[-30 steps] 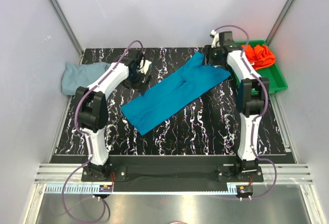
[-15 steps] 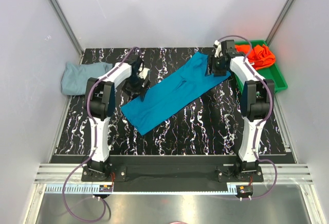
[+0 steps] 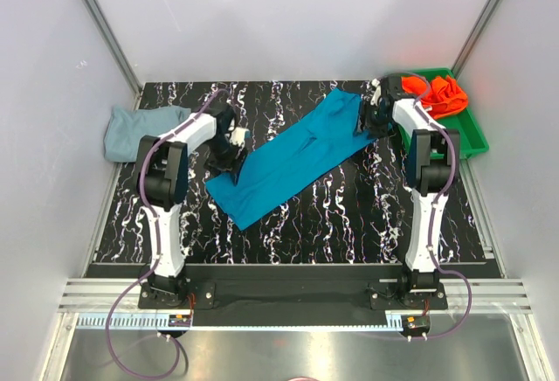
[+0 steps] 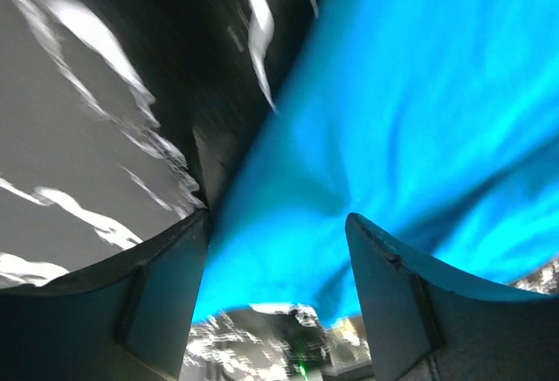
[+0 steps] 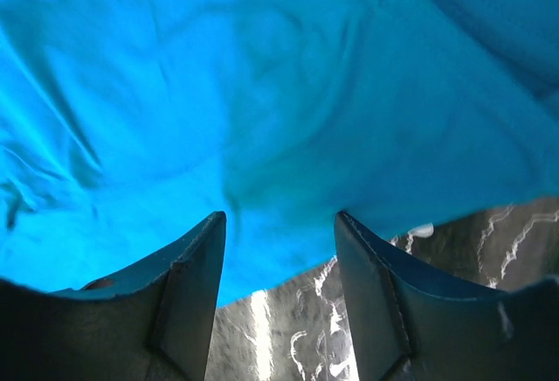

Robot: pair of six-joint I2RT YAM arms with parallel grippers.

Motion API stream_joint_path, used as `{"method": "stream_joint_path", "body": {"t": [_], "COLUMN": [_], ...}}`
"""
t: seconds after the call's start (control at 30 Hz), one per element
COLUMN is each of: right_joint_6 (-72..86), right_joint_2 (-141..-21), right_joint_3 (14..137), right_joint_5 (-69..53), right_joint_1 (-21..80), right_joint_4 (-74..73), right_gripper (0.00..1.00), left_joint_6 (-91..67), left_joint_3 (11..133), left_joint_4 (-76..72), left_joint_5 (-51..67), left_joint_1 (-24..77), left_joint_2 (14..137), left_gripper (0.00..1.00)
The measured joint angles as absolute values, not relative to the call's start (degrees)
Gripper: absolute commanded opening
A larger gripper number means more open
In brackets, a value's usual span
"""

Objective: Fold and stack the t-shirts
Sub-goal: Fold the tshirt

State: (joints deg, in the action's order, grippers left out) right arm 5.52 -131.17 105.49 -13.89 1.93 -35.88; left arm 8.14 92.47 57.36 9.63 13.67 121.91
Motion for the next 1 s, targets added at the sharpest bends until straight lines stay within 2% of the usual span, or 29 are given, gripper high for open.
{"method": "stream_joint_path", "body": {"t": [0.2, 0.3, 0.37, 0.63, 0.73, 0.8, 0.9, 1.0], "right_joint_6": [5.8, 5.8, 5.6, 4.8, 4.5, 4.3, 4.1, 3.7], "right_joint_2": [-135.2, -138.0, -140.0, -146.6, -149.0, -150.5, -151.3, -151.3], "right_joint_3": [111.4, 115.9, 119.4, 130.8, 135.2, 138.1, 139.5, 139.5], "right_joint_5": [-14.7, -14.7, -14.7, -14.7, -14.7, -14.7, -14.7, -14.7], "right_joint_1": [2.0, 2.0, 2.0, 2.1, 2.2, 2.2, 2.5, 3.0], "right_joint_4": [-35.8, -36.2, -36.4, -38.5, -39.9, -40.6, -40.8, -41.4], "right_gripper": [0.6, 0.6, 0.6, 0.61, 0.61, 0.61, 0.61, 0.61], "left_joint_6": [7.9, 7.9, 7.8, 7.7, 7.7, 7.9, 8.0, 8.0], "left_joint_3": [85.3, 82.4, 80.4, 71.4, 69.6, 69.2, 69.0, 69.0], "left_joint_4": [58.9, 59.0, 59.0, 58.7, 58.5, 58.4, 58.4, 58.3], "left_joint_5": [12.0, 12.8, 13.2, 15.9, 16.7, 17.3, 18.1, 18.2], "left_joint_1": [13.9, 14.3, 14.7, 19.8, 22.3, 23.6, 25.4, 26.0], "left_joint_2": [117.9, 116.2, 115.2, 110.1, 109.0, 108.8, 108.8, 108.8], "left_gripper": [0.61, 0.54, 0.46, 0.34, 0.24, 0.22, 0.22, 0.48]}}
